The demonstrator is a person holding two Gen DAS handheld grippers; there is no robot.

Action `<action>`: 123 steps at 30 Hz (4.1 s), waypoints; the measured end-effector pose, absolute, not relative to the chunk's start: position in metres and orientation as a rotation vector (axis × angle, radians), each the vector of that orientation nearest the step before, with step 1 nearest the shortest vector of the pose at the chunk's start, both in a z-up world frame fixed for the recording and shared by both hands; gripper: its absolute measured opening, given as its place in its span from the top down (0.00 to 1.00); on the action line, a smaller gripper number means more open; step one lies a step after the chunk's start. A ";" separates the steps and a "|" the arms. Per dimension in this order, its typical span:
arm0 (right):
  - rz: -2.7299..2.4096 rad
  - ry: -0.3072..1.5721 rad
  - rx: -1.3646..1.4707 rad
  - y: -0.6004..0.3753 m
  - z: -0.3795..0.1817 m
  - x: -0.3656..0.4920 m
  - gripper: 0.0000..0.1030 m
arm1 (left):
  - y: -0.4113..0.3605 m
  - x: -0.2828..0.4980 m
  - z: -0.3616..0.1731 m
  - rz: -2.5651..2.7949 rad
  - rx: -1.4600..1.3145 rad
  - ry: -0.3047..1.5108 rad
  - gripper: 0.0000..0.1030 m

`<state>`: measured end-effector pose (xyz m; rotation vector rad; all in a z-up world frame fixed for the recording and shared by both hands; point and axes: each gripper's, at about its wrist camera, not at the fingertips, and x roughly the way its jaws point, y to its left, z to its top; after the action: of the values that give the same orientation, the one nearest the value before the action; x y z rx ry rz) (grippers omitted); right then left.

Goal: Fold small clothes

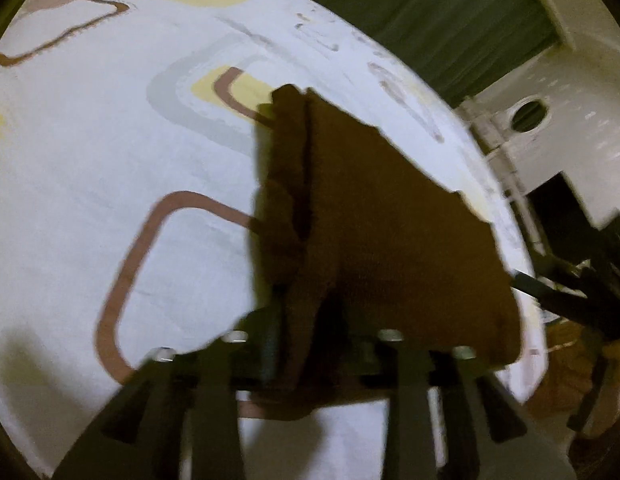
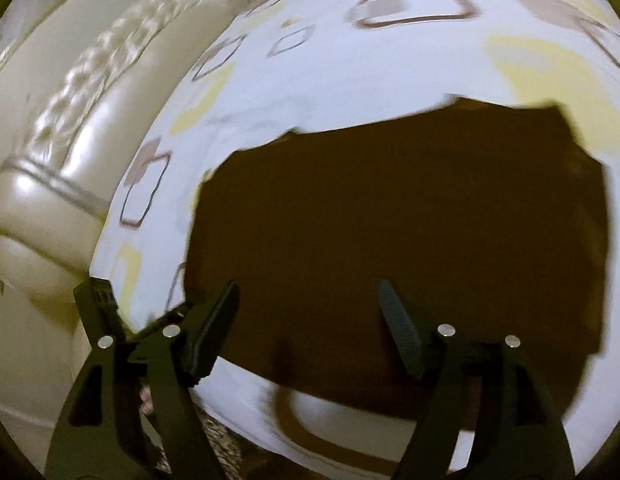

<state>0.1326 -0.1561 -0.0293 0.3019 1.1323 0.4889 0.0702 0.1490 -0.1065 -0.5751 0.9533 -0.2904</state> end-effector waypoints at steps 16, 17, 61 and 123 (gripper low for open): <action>0.365 1.310 -0.142 0.080 -0.041 0.233 0.26 | 0.156 0.069 -0.110 -0.333 -0.640 0.874 0.41; 0.336 1.318 -0.172 0.087 -0.045 0.237 0.25 | 0.154 0.069 -0.109 -0.329 -0.633 0.873 0.41; 0.441 1.277 0.017 -0.028 0.016 0.254 0.91 | 0.056 0.059 -0.022 -0.311 -0.410 0.866 0.90; 0.548 1.172 0.520 -0.329 -0.044 0.246 0.91 | -0.175 0.081 -0.044 -0.287 -0.131 1.007 0.90</action>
<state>0.2464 -0.3292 -0.0443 0.5204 1.1725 0.5485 0.0812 -0.1753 -0.0438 -0.1305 1.0069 -0.2875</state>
